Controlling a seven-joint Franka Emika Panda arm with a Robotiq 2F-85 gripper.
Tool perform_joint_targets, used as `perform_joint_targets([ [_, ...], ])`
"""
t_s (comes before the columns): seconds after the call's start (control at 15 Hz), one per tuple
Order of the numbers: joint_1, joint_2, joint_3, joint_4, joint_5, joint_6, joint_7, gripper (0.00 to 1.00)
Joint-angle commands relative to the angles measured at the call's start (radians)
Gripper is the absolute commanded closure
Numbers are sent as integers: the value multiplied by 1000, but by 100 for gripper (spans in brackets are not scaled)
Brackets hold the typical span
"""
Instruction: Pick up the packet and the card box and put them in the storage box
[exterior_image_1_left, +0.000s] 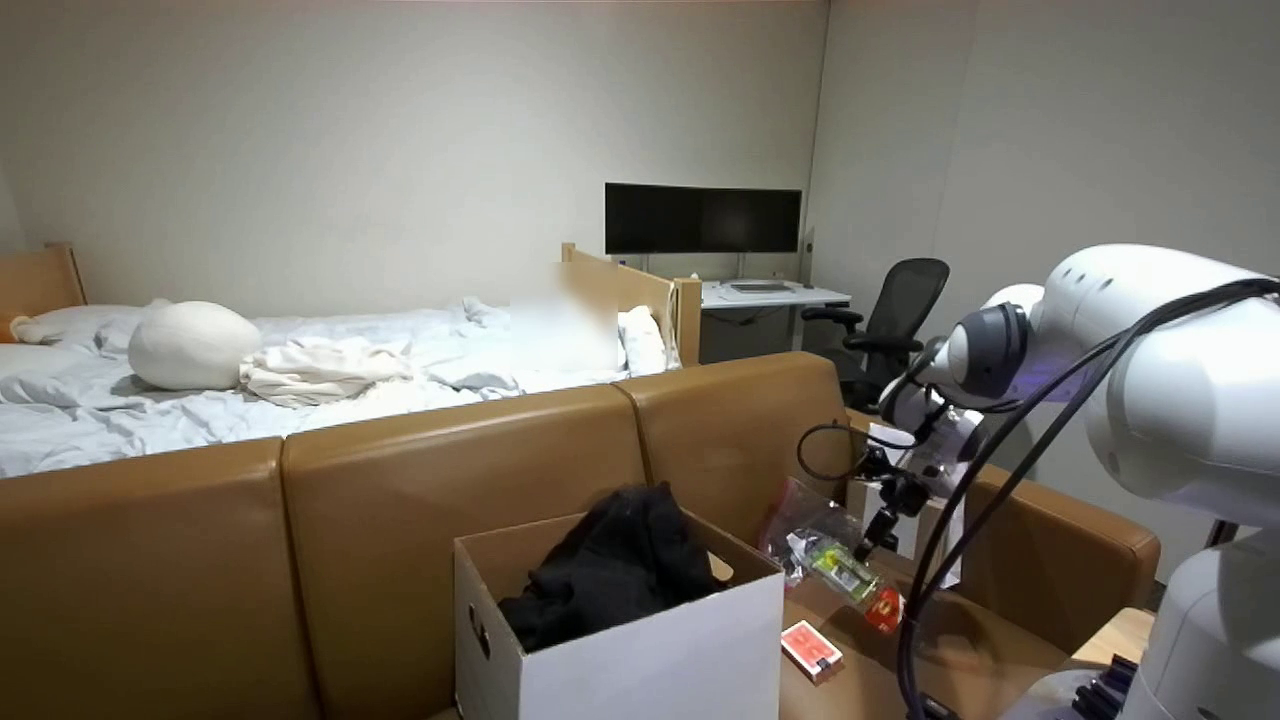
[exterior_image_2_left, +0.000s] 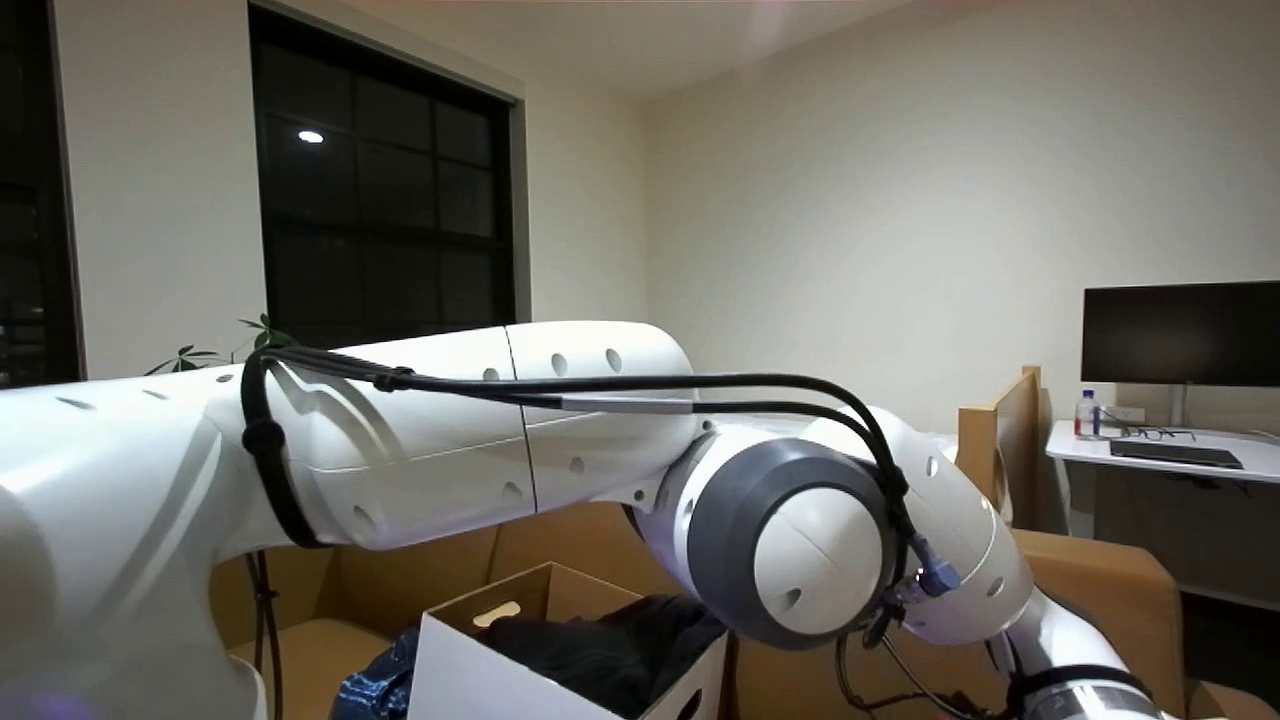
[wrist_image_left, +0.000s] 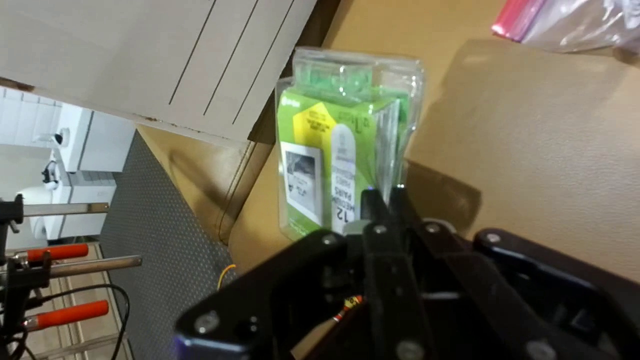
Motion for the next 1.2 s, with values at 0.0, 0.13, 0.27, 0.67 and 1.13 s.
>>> perform_joint_targets([
  [0.0, 85, -185, -46, -172, -54, 77, -36, 98],
  [0.13, 143, -269, -72, -247, -84, 121, -35, 98],
  [0.27, 206, -345, -103, -318, -109, 166, -26, 98],
  [0.67, 380, -582, -181, -558, -171, 246, -48, 98],
  [1.13, 560, -854, -213, -856, -287, 458, -16, 98],
])
